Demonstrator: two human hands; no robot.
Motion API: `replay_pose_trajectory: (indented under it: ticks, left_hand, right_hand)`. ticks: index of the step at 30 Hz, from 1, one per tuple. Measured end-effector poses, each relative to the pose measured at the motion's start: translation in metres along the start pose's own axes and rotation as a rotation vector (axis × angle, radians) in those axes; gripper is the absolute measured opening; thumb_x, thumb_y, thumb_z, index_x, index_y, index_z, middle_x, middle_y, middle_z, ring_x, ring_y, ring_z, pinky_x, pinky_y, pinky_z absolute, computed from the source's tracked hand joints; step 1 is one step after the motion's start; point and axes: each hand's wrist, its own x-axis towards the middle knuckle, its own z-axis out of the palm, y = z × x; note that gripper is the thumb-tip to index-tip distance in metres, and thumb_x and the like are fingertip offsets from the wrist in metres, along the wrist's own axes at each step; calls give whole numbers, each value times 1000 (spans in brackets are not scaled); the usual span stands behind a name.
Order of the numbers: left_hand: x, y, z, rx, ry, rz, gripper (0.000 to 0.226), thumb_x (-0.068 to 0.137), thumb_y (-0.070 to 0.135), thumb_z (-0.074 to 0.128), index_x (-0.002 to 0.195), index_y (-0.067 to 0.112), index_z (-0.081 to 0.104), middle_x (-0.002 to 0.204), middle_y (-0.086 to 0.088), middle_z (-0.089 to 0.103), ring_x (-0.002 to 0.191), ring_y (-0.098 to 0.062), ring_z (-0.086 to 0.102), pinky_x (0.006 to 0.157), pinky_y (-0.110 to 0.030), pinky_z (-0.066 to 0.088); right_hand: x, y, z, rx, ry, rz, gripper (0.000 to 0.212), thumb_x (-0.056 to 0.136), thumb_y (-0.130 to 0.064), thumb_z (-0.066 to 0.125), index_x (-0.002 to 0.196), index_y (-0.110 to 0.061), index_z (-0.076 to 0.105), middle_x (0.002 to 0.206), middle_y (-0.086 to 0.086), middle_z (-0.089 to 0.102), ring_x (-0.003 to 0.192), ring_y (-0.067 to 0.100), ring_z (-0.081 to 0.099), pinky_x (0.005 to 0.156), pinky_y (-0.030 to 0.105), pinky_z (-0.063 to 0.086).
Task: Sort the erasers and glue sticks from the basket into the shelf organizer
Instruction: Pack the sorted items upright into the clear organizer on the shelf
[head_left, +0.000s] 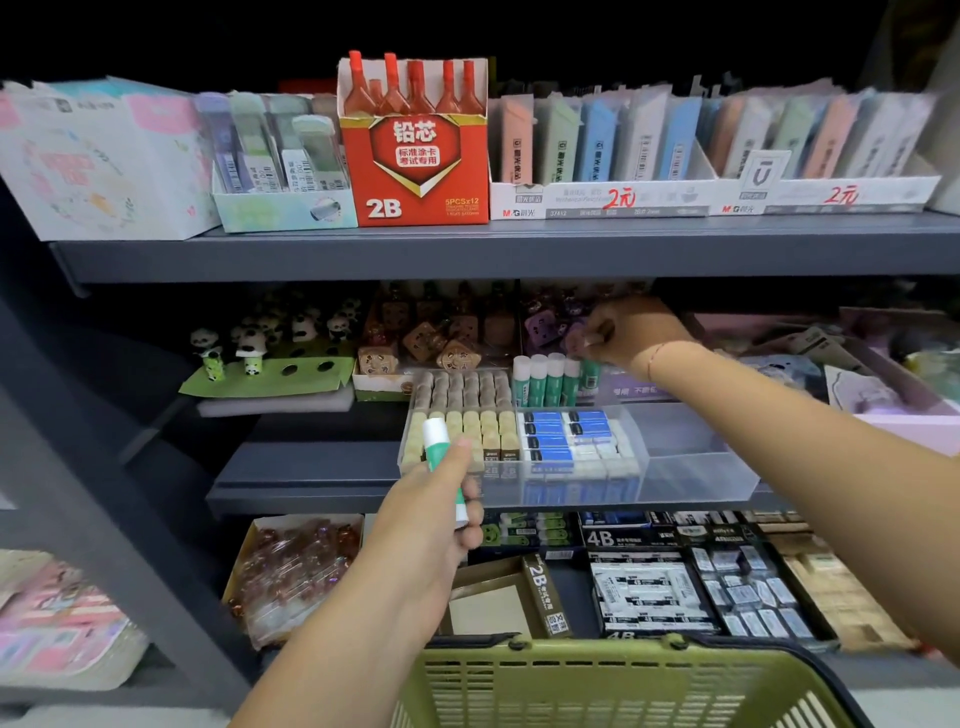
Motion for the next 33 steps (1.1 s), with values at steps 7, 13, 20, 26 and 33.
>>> replay_pose_trajectory:
  ticks: [7, 13, 20, 26, 33]
  left_hand:
    - [0, -5, -1, 109, -82, 72, 27, 98, 15, 52, 124, 14, 60, 103, -4, 60, 90, -13, 55, 81, -28, 50]
    - [-4, -6, -3, 235, -107, 170, 35, 90, 9, 64, 122, 23, 65, 114, 10, 67, 114, -7, 57, 109, -35, 39]
    - [-7, -9, 3, 355, -103, 297, 26, 89, 18, 67, 98, 42, 64, 107, 23, 66, 107, 3, 56, 92, -21, 42]
    - [-2, -10, -4, 686, 7, 503, 30, 94, 29, 59, 121, 39, 54, 126, 20, 54, 115, 6, 49, 93, -11, 39]
    - [9, -29, -18, 1544, 88, 532, 72, 98, 52, 37, 152, 34, -7, 159, 6, -23, 144, -15, -27, 118, -38, -12]
  right_hand:
    - [1, 19, 29, -43, -111, 51, 32, 83, -27, 69, 111, -15, 62, 116, 10, 62, 103, 28, 59, 80, 27, 44]
    - [-12, 9, 13, 206, 34, 71, 21, 82, -28, 69, 99, -17, 64, 98, 10, 69, 91, 28, 63, 79, 31, 49]
    - [-95, -68, -16, 912, -416, -367, 21, 82, -19, 71, 102, -14, 69, 75, -13, 63, 68, 9, 52, 66, 19, 45]
    - [-80, -63, -18, 896, -248, -253, 11, 79, -8, 75, 89, -11, 71, 72, 1, 66, 61, 8, 57, 60, 20, 49]
    - [-32, -36, 8, 378, 23, 2, 11, 82, -22, 69, 93, -21, 70, 75, -2, 60, 73, 16, 56, 67, 20, 39]
